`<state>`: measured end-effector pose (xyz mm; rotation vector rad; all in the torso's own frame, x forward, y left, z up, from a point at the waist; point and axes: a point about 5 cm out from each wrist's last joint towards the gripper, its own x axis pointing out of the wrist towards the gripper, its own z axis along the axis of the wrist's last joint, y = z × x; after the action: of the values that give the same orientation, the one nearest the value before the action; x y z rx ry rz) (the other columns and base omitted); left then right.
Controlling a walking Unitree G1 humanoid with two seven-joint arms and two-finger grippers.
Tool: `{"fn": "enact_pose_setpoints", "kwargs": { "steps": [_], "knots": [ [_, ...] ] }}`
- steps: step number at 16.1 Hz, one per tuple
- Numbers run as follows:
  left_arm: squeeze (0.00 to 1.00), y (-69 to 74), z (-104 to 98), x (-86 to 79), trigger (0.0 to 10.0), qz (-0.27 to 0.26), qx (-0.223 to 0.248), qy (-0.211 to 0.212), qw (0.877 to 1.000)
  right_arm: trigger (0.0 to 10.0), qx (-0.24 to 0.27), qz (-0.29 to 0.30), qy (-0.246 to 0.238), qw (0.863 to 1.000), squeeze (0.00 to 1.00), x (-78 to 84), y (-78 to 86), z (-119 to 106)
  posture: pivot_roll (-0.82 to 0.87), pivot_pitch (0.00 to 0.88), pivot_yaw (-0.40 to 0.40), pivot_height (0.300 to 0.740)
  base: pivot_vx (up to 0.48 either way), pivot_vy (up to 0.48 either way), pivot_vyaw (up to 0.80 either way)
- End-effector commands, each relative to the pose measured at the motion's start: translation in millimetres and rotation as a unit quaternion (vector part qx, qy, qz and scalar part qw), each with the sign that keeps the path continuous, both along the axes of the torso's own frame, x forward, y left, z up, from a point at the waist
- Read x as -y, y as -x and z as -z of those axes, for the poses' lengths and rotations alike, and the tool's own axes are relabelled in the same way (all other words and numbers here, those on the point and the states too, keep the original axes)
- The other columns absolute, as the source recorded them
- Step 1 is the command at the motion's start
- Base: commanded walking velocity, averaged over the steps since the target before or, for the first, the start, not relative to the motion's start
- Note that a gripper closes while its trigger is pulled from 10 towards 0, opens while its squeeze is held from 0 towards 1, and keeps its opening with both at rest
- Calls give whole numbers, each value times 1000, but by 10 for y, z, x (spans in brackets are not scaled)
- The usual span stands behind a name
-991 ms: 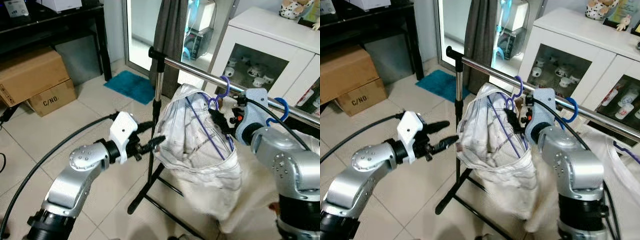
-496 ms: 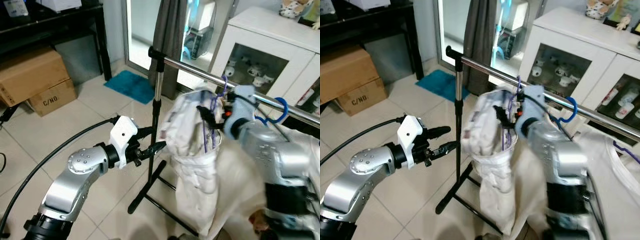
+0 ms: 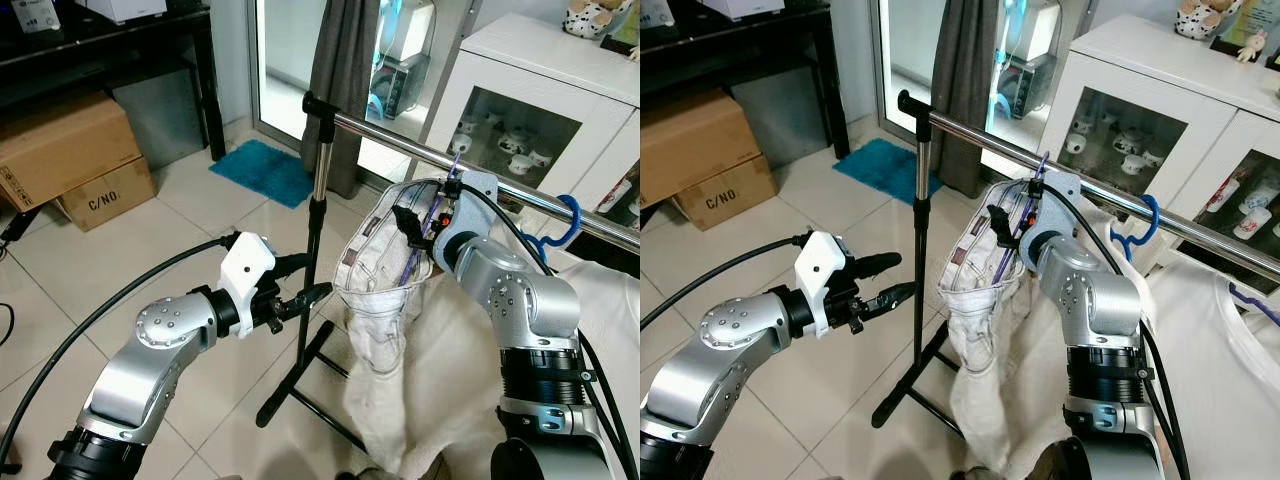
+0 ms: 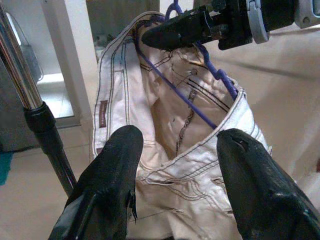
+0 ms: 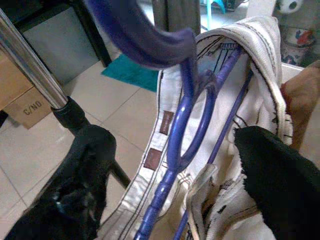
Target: Hang hanger
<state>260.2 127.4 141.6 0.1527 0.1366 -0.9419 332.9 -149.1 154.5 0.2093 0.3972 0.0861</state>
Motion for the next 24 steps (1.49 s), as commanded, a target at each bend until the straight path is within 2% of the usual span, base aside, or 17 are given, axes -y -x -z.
{"fn": "enact_pose_setpoints", "kwargs": {
  "steps": [1, 7, 15, 16, 17, 22, 23, 24],
  "knots": [
    [0, 21, -11, 49, 10000, 12, 3, -1, 1000, 0, 5, 22, 11, 1000, 0, 93, -27, -20, -28, 5, -87, 740, 0, 0, 0],
    [0, 26, 1, 56, 10000, 13, 3, -4, 1000, 0, 27, 48, 33, 998, 0, 138, -82, -42, -26, 5, -91, 740, 0, 0, 0],
    [0, 23, 18, 70, 10000, 15, 1, -9, 1000, 0, 54, 32, 92, 994, 0, 160, -103, -126, -29, 0, -96, 740, 0, 0, 0],
    [0, 28, 24, 74, 10000, 16, 0, -10, 1000, 431, 54, 24, 102, 993, 0, 159, -90, -114, -31, 0, -93, 740, 0, 0, 0],
    [0, 29, 26, 76, 10000, 17, 0, -10, 1000, 0, 54, 21, 104, 993, 0, 155, -86, -106, -31, 0, -93, 740, 0, 0, 0],
    [0, 39, 38, 92, 10000, 24, -3, -13, 1000, 0, 41, 3, 112, 993, 0, 132, -45, -34, -36, 0, -89, 740, 0, 0, 0],
    [0, 40, 38, 94, 10000, 25, -3, -13, 1000, 706, 38, -4, 117, 992, 0, 132, -36, -19, -36, 0, -89, 740, 0, 0, 0],
    [0, 39, 38, 95, 10000, 25, -3, -13, 1000, 2078, 38, -6, 118, 992, 0, 132, -33, -17, -36, 0, -89, 740, 0, 0, 0]
  ]
}}
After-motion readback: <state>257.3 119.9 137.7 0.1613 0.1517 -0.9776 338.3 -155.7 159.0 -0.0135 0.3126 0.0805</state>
